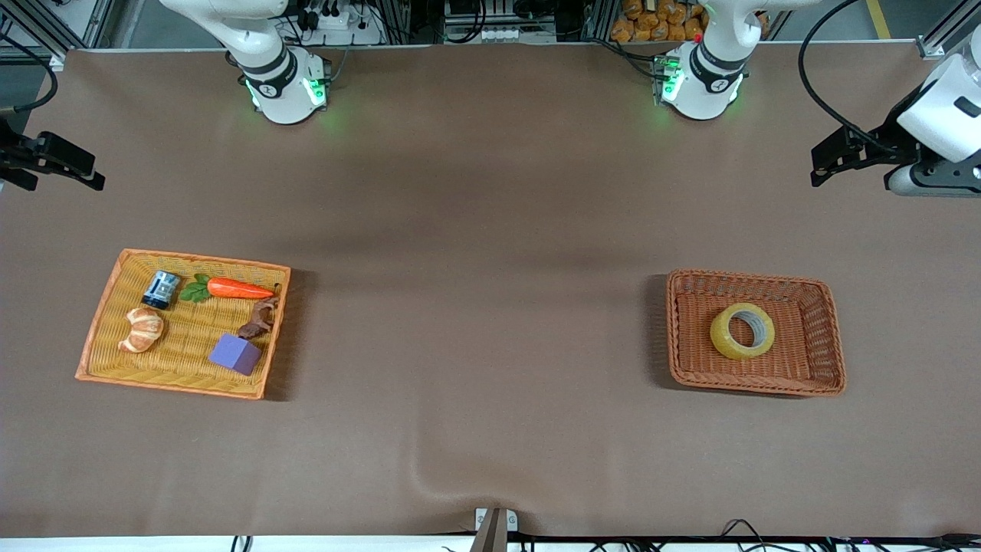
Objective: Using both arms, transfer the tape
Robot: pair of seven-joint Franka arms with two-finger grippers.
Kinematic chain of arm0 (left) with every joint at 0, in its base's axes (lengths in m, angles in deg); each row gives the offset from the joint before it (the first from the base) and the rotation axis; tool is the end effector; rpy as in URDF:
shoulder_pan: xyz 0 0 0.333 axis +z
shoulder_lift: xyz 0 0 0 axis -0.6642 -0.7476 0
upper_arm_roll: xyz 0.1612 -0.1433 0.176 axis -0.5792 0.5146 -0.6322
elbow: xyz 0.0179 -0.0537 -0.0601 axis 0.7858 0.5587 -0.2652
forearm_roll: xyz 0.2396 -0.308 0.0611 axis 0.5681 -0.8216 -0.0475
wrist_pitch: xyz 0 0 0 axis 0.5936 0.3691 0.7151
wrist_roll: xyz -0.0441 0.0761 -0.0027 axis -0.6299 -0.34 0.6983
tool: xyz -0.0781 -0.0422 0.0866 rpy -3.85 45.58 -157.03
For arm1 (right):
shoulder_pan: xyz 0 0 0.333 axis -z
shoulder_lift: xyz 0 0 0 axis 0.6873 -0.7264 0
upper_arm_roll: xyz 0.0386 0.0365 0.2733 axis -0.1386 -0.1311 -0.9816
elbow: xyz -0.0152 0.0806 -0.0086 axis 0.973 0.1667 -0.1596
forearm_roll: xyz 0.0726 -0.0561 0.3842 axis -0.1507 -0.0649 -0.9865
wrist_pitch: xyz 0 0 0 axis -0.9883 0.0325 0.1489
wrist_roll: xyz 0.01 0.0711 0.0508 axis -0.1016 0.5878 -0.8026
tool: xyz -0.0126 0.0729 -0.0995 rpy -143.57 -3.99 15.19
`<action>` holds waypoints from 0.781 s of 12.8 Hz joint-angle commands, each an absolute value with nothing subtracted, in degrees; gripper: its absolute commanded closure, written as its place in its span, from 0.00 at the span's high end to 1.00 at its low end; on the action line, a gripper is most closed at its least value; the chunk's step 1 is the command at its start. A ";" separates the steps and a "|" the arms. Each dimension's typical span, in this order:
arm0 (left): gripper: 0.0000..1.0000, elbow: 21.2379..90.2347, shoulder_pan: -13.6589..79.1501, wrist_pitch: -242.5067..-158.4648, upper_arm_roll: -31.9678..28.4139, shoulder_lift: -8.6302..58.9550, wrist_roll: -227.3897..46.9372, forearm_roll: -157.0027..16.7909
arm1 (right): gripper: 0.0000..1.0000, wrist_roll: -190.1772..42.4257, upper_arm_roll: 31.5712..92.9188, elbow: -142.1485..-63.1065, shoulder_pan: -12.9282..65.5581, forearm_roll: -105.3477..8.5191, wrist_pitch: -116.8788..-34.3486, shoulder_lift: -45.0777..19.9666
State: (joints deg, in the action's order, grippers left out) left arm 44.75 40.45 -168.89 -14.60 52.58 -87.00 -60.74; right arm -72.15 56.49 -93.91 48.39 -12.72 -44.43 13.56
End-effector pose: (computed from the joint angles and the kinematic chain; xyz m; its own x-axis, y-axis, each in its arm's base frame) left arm 0.5361 -0.0619 0.5918 0.9980 -0.0579 -0.0249 -0.0582 -0.9982 -0.0109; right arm 0.5314 -0.0405 0.5854 0.9982 -0.0216 -0.0563 -0.0230 -0.9994 -0.0246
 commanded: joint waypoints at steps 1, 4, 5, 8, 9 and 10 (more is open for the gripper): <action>1.00 45.85 40.39 -169.98 -15.00 53.60 -87.73 -60.24 | 1.00 -71.66 55.83 -95.10 49.13 -12.89 -44.37 14.78; 1.00 45.15 40.13 -169.98 -15.00 53.16 -87.82 -60.24 | 1.00 -71.66 55.83 -95.10 49.13 -12.89 -44.28 14.78; 1.00 45.15 40.13 -169.98 -15.00 53.07 -87.82 -59.89 | 1.00 -71.66 55.83 -95.10 49.13 -12.89 -44.28 14.78; 1.00 44.97 40.30 -168.94 -15.09 53.59 -87.82 -59.88 | 1.00 -71.66 55.74 -95.10 49.13 -12.89 -43.67 14.86; 1.00 44.10 40.30 -167.88 -15.09 53.51 -87.82 -59.88 | 1.00 -71.66 55.74 -95.10 49.13 -12.89 -43.67 14.86; 1.00 43.57 40.30 -167.09 -15.09 53.51 -87.82 -59.88 | 1.00 -71.66 55.74 -95.10 49.13 -12.89 -43.67 14.86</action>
